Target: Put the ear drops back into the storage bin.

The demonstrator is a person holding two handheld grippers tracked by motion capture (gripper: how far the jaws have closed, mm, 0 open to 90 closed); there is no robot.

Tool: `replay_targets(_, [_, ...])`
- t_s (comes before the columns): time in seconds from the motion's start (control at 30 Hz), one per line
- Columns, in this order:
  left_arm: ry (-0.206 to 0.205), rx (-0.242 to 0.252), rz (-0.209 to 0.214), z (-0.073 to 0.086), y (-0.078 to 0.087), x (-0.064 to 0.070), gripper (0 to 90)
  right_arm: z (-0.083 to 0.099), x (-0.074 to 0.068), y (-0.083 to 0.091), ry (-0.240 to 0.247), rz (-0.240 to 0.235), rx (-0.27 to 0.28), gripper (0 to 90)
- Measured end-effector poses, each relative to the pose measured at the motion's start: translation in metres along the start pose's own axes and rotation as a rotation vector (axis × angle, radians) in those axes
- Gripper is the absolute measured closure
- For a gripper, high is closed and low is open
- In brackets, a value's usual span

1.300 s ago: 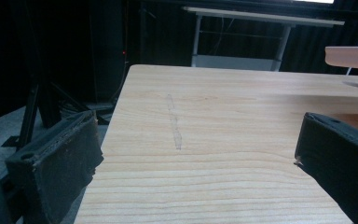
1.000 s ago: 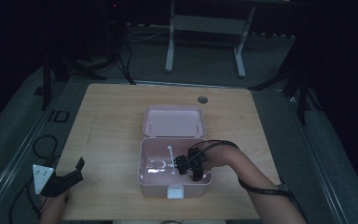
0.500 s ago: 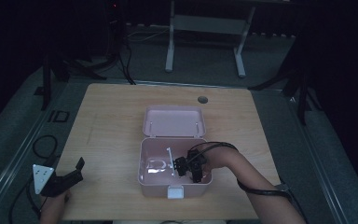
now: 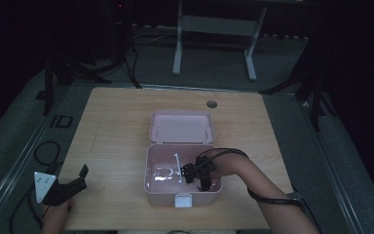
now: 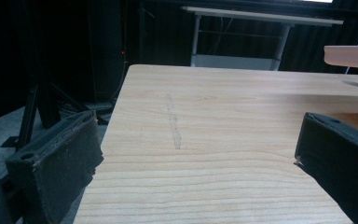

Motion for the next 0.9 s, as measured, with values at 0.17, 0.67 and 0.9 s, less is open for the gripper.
replay_targets(0.17, [0.002,-0.001,0.0,0.0,0.0,0.0,0.4,0.0,0.0,0.002,0.004,0.001,0.006,57.9])
replay_targets(0.67, [0.003,-0.002,0.0,0.0,0.0,0.0,0.4,0.015,-0.015,0.082,0.017,0.074,0.147,54.4])
replay_targets(0.9, [0.001,0.0,-0.002,0.0,0.0,0.0,0.4,0.032,-0.017,0.109,-0.006,0.133,0.222,52.4])
Point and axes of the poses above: each handheld gripper's, and its own axes: y roughly backward along the jaws, z roughly out of its underside, x roughly to its right, the point moved 7 cm from there along -y, roughly forward along the jaws, and after that the axes turned 8 degrees about -z, right-handed, at the moved point
